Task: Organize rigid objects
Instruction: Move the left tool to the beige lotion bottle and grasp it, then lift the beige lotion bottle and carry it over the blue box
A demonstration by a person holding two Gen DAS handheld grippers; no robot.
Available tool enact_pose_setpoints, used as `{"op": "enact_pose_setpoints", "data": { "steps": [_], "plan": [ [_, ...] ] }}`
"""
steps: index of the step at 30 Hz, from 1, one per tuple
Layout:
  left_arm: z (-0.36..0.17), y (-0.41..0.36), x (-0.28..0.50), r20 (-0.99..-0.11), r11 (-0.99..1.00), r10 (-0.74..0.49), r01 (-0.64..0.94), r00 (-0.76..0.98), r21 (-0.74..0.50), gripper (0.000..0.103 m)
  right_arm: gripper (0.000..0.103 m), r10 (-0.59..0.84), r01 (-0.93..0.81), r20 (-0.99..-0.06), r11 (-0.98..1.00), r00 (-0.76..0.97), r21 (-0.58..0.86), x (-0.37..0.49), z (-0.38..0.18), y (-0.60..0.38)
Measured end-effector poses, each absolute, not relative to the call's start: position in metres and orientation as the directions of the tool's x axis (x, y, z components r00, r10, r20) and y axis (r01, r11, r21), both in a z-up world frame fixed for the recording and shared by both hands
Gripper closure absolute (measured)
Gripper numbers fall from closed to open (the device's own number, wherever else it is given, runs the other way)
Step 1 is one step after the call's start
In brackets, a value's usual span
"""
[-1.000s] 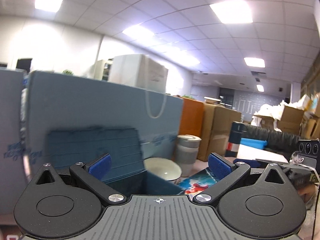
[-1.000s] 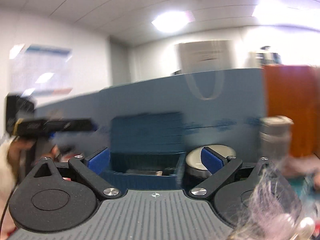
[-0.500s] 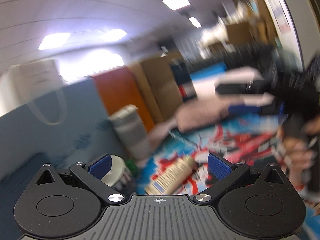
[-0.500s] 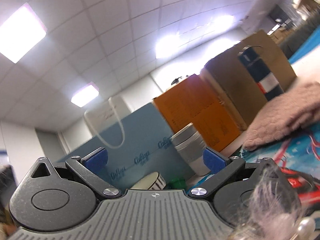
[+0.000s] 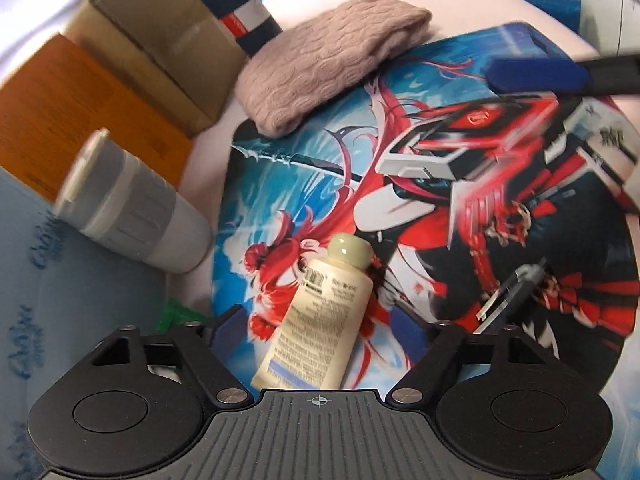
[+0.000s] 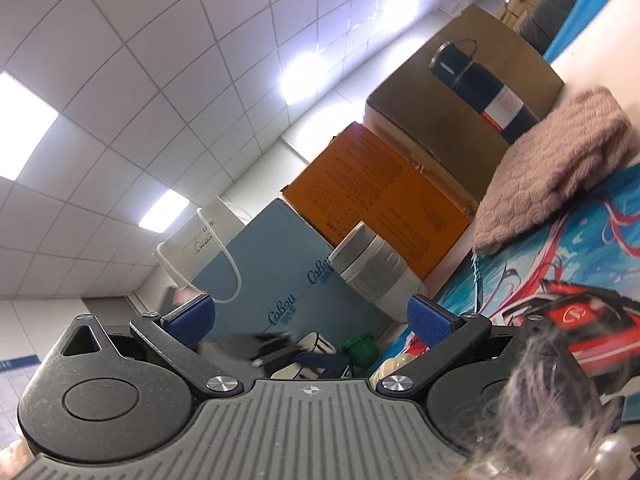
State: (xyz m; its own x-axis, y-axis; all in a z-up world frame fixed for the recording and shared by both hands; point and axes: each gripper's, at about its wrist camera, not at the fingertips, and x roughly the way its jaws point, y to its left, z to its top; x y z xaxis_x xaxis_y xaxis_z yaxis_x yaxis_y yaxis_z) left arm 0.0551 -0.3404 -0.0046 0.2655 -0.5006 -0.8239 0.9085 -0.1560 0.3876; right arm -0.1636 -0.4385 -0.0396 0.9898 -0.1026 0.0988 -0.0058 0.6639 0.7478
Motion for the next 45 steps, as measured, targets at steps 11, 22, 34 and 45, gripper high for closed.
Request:
{"op": "enact_pose_setpoints", "data": {
  "steps": [11,22,34,45],
  "plan": [
    [-0.008,-0.359,0.087,-0.898,-0.098,-0.44,0.993,0.016,0.066,0.061,0.0,-0.103,0.002,0.08,0.627,0.991,0.779,-0.163,-0.042,-0.442],
    [-0.017,-0.367,0.089,-0.859,0.069,-0.511,0.998,0.035,0.0,0.059,0.0,-0.11,0.016,0.067,0.622,0.992,0.783,-0.163,-0.043,-0.442],
    [-0.02,-0.33,0.06,-0.749,0.286,-0.633,0.958,0.197,0.011,0.06,0.0,-0.104,0.012,0.062,0.589,0.993,0.808,-0.159,-0.051,-0.447],
    [0.016,-0.256,0.04,-0.592,0.314,-0.779,0.946,0.208,-0.08,0.06,0.0,-0.023,-0.033,0.058,0.604,0.998,0.797,-0.147,-0.052,-0.444]
  ]
}}
